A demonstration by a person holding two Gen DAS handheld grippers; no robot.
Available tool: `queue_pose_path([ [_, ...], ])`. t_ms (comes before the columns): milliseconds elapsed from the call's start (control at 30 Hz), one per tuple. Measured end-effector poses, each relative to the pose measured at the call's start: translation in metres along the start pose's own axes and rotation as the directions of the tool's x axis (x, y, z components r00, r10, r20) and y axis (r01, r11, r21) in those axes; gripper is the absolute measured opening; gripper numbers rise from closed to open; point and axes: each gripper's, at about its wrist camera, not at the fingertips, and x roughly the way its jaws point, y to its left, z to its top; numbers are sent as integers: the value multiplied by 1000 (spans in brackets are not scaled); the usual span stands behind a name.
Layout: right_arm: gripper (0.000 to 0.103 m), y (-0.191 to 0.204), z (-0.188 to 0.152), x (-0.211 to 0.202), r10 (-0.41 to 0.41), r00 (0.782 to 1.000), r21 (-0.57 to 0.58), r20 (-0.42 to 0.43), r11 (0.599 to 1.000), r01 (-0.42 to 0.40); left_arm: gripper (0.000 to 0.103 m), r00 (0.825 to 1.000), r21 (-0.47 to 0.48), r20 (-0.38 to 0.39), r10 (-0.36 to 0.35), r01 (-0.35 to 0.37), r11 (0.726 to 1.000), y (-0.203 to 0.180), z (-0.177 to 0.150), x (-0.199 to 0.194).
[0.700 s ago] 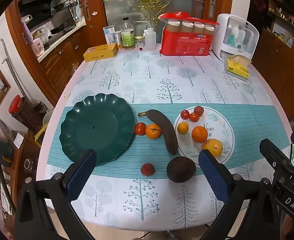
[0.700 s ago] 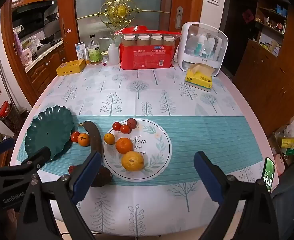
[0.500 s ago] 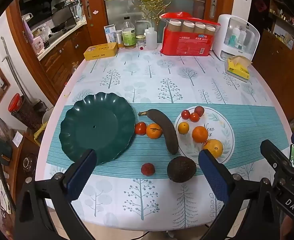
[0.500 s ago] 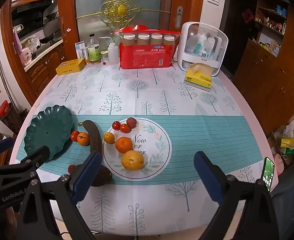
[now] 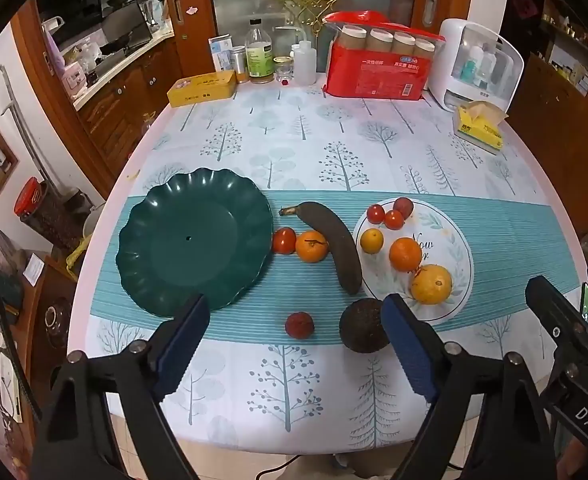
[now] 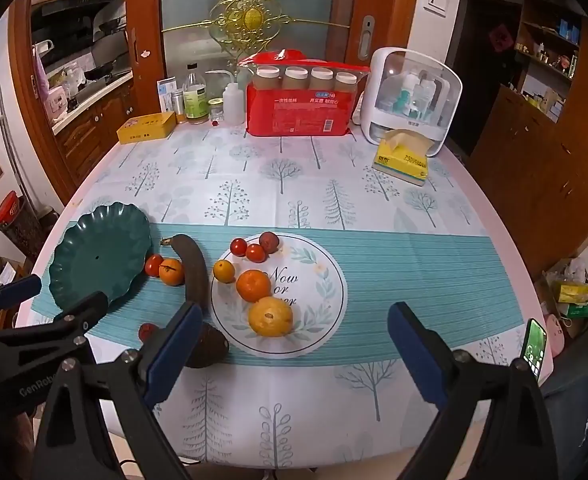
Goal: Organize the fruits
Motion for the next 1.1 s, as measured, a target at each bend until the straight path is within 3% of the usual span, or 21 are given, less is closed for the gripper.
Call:
queue_pose_path([
  [1100, 95, 6, 1, -6, -34, 999, -17, 9, 999, 34, 82, 997, -15, 40, -70, 71, 997, 14, 1, -3],
])
